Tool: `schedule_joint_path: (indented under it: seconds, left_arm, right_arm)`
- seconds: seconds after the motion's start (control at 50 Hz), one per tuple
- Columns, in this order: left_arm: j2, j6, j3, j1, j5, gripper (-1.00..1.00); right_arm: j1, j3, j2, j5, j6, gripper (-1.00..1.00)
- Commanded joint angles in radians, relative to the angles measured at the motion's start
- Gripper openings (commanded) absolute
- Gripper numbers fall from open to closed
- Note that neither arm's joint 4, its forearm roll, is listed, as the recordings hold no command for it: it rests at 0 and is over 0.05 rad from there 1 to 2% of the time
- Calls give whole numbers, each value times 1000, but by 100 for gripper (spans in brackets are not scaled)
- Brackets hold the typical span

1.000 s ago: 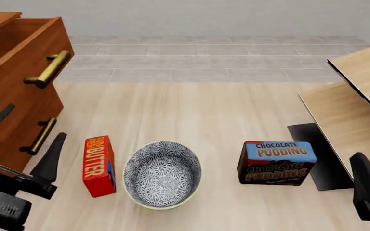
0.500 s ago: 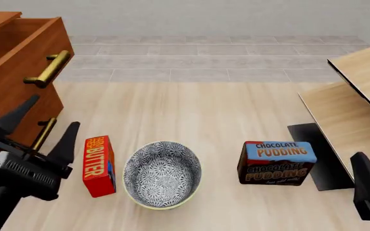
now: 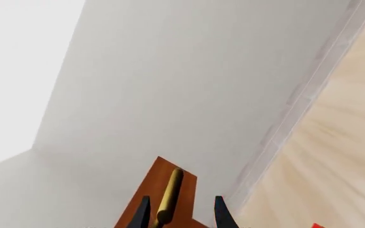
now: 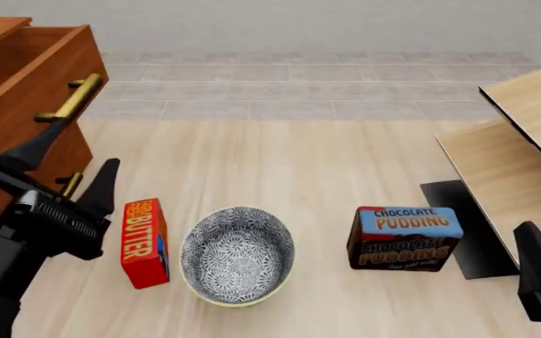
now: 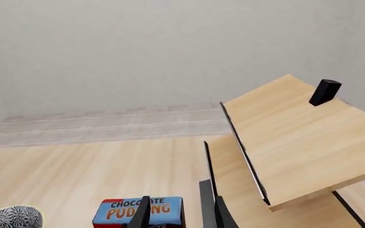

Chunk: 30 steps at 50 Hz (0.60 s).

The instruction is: Close the top drawer of the cabinet.

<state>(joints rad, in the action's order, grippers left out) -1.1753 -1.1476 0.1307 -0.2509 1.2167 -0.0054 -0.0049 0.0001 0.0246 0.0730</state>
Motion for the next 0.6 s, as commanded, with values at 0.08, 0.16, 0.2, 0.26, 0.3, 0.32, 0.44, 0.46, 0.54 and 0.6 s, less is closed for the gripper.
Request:
schedule_joint_path:
  seconds: [0.08,0.16,0.2,0.26,0.3,0.32,0.44,0.46,0.54,0.6]
  left_arm:
    - [-54,-25,44,25,3,100]
    - [-55,-4,53,51,3,100]
    - [-52,-20,59,52,3,100]
    - [-54,-32,70,64,3,100]
    - [-55,-33,72,66,3,100]
    - [-57,-39,74,67,3,100]
    - [-66,-41,77,69,3,100]
    - [-68,-40,78,70,3,100]
    - [-76,-38,83,79,3,100]
    - [-81,-51,84,85,3,100]
  right_arm:
    - [2,2,0,1,3,100]
    - [4,2,0,0,4,100]
    - [5,2,0,0,2,100]
    - [6,3,0,-1,2,100]
    - [7,2,0,-1,2,100]
    - [7,2,0,-1,2,100]
    - [6,1,0,-1,3,100]
    - [5,1,0,1,4,100]
    - [7,1,0,0,6,100]
    - [7,0,0,0,7,100]
